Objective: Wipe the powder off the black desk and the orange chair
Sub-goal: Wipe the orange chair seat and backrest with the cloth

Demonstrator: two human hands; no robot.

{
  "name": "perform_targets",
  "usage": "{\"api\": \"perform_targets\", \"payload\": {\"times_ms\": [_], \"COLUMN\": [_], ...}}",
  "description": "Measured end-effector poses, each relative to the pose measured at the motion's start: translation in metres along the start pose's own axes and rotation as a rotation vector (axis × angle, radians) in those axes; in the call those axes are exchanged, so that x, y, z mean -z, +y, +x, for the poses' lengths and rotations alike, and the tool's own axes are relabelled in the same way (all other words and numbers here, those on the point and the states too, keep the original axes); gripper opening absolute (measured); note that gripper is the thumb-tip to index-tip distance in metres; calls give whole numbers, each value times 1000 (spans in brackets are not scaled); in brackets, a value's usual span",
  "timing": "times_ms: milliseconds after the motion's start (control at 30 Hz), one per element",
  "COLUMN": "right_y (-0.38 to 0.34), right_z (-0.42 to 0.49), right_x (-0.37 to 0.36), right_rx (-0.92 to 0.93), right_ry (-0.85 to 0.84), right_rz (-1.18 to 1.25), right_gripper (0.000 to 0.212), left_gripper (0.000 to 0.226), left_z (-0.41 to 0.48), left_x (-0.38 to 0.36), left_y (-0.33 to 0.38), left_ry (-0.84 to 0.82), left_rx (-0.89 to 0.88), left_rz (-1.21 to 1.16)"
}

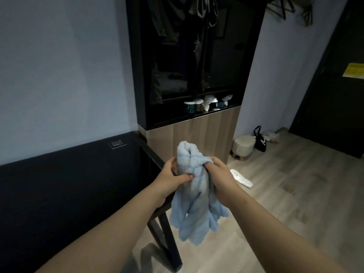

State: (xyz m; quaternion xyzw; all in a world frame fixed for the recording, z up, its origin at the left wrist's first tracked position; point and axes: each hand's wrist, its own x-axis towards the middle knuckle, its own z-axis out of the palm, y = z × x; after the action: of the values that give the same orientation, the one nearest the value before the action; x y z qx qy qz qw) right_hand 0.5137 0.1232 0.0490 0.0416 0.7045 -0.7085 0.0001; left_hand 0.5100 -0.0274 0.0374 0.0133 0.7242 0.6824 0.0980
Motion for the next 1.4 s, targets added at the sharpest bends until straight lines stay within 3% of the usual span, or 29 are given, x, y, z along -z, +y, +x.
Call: {"api": "perform_targets", "payload": {"times_ms": [100, 300, 467, 633, 733, 833, 1033, 1233, 1400], "right_y": [-7, -16, -18, -22, -33, -40, -69, -92, -89], "right_z": [45, 140, 200, 270, 312, 359, 453, 528, 570], "right_x": [15, 52, 65, 66, 66, 75, 104, 119, 100], "right_rx": [-9, -57, -95, -23, 52, 74, 100, 75, -30], "right_ry": [-6, 151, -65, -215, -262, -191, -161, -264, -423], "right_rz": [28, -6, -31, -120, -230, -240, -198, -127, -105], "right_gripper": [20, 10, 74, 92, 78, 84, 37, 21, 26], "left_gripper": [64, 72, 67, 80, 72, 62, 22, 17, 34], "left_z": [49, 157, 234, 294, 327, 358, 424, 473, 499], "left_x": [-6, -22, -36, -34, -34, -36, -53, -60, -44], "left_y": [6, 20, 37, 53, 62, 77, 119, 139, 131], "left_ry": [-82, 26, 244, 384, 438, 413, 420, 525, 608], "left_rx": [38, 143, 181, 163, 131, 121, 164, 151, 216], "left_rz": [-41, -98, -232, -329, -366, -451, -499, -432, -468]}}
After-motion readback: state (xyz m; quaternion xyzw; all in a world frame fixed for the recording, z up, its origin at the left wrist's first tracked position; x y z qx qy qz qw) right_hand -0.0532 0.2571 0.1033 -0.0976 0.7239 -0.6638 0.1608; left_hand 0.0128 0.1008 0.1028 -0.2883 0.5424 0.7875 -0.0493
